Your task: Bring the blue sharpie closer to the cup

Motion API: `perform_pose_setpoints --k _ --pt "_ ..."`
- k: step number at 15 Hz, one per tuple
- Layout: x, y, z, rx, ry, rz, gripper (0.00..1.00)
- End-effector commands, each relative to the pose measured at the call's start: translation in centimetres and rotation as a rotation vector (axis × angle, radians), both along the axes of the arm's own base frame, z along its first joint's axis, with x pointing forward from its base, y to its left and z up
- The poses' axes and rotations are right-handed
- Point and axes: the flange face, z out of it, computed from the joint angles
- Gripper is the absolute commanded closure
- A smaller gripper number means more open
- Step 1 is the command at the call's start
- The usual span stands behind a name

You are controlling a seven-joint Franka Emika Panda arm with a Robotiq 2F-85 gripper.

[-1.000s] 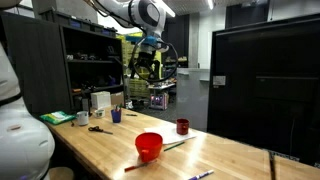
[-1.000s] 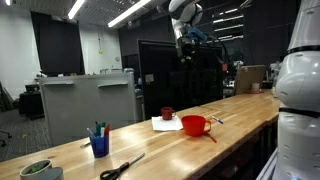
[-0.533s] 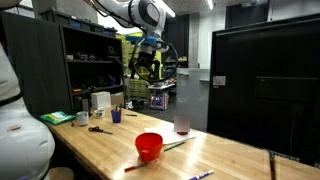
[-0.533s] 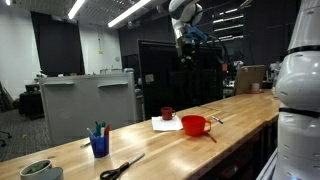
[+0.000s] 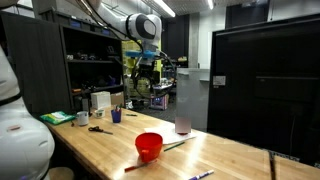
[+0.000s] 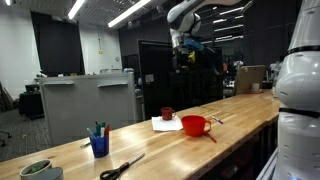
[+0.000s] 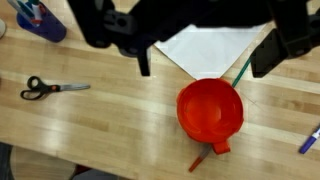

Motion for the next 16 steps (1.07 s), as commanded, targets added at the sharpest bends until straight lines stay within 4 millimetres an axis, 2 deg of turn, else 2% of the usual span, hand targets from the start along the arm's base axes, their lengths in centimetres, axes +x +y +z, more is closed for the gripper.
perform_pose_setpoints --k 1,5,6,8,14,16 --pt "-1.0 1.4 -3.1 -0.037 -0.135 -0.090 0.00" --pt "-1.5 1.9 -6.0 -0.080 -0.235 -0.212 0.00" --pt "0.2 1.6 -5.9 -0.056 -0.193 -0.168 0.00" --pt "-0.3 1.8 -6.7 -0.066 -0.205 -0.192 0.00" --pt "-0.7 1.6 -6.2 -0.066 -0.216 -0.203 0.00" --pt "-1.0 1.4 -6.9 -0.081 -0.220 -0.205 0.00"
